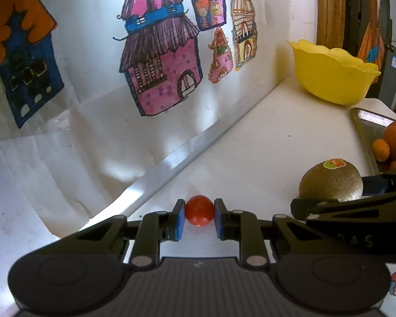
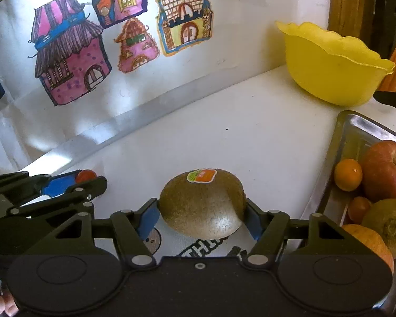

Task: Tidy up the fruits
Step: 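Close the left tool on the cherry tomato while the right tool holds the kiwi, then carry the cherry tomato and kiwi over the steel tray with both tools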

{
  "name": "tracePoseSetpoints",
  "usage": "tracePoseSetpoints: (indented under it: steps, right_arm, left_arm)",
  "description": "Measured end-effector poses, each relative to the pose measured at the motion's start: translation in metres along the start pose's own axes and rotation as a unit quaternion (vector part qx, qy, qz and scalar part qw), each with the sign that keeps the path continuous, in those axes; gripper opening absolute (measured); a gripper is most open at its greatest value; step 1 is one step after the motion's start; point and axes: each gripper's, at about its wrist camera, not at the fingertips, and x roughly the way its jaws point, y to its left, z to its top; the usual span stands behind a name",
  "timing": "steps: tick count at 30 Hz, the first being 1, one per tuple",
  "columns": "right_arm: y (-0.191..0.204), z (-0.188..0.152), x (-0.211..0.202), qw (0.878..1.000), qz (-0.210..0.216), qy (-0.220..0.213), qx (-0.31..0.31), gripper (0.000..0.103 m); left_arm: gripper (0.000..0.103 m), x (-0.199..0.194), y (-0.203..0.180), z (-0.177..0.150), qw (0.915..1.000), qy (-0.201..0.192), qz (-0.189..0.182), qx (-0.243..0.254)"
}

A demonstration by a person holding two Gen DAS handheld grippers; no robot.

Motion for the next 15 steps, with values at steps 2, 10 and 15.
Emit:
tracePoseSetpoints:
  steps: [2,10,15]
  right_arm:
    - [0.0,-0.001,-0.001,1.0,-0.001,-0.002,0.0,0.069]
    - [0.001,-0.012,-0.025,0.999,0.007,-0.032,0.018,0.069]
    - [-0.008,-0.018,-0.054,0.996,0.004,-0.074,0.039,0.069]
  left_arm:
    - [0.025,-0.003,0.001,0.001,1.0,-0.002,-0.003,-0.001]
    - [0.025,-0.02,0.002,0.016,0.9996,-0.027,-0.008,0.0]
    - [0.025,-0.029,-0.007,0.028,0.9989,-0.039,-0.025,-0.012]
